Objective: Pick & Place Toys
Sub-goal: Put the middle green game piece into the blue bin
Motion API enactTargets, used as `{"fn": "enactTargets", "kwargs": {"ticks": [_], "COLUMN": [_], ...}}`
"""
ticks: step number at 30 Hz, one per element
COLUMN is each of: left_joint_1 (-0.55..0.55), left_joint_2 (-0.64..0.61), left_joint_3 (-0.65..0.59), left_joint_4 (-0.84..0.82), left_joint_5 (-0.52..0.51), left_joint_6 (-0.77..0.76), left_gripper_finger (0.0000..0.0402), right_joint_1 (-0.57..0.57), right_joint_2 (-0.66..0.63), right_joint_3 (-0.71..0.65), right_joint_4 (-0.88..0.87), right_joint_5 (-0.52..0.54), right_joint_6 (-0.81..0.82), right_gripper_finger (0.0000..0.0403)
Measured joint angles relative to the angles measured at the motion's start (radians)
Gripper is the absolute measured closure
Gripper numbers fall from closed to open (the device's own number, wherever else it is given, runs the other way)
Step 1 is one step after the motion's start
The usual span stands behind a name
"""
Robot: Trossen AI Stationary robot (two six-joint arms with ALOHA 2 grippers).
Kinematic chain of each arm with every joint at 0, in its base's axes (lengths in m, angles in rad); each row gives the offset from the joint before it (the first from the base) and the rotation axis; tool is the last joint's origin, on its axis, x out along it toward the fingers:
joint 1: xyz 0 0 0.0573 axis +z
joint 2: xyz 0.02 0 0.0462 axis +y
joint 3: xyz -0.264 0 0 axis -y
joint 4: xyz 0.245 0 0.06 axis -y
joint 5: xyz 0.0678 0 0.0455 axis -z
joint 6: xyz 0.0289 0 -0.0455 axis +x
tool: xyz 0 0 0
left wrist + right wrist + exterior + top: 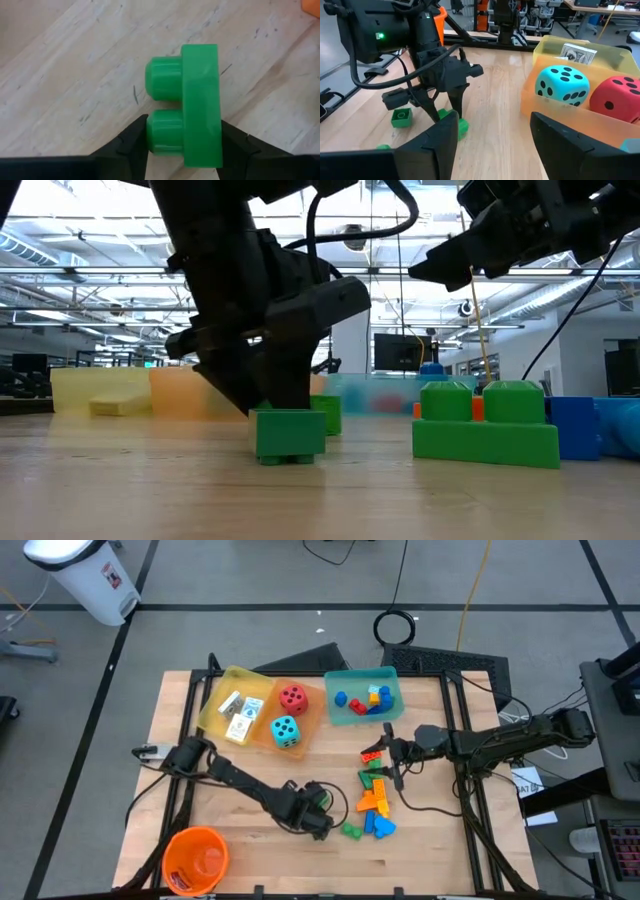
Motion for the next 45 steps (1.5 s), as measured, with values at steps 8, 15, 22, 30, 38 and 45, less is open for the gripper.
{"fn": "enactTargets", "kwargs": {"ticks": [8,15,22,30,38,45], "left_joint_1": [0.015,0.032,0.062,0.106,0.135,0.136], "left_joint_2": [-0.103,-0.235,-0.289,-0.277,-0.277,-0.276], "left_joint_3": [-0.002,-0.001,0.000,0.000,0.000,0.000], "left_joint_4": [0.048,0.268,0.393,0.379,0.379,0.377], "left_joint_5": [0.032,0.125,0.242,0.306,0.383,0.394], "left_joint_6": [0.081,0.341,0.467,0.440,0.441,0.444], "left_gripper_finger": [0.0231,0.0231,0.0231,0.0231,0.0231,0.0231], "right_joint_1": [0.035,0.207,0.351,0.399,0.395,0.404], "right_joint_2": [0.005,0.111,0.273,0.378,0.423,0.423], "right_joint_3": [0.000,0.000,0.000,0.000,0.000,0.001], "right_joint_4": [-0.075,0.049,0.408,0.607,0.648,0.654], "right_joint_5": [0.002,0.081,0.269,0.261,0.262,0.265], "right_joint_6": [-0.147,-0.456,-0.701,-0.755,-0.810,-0.811], "right_gripper_finger": [0.0188,0.0166,0.0113,0.0107,0.0161,0.0254]}}
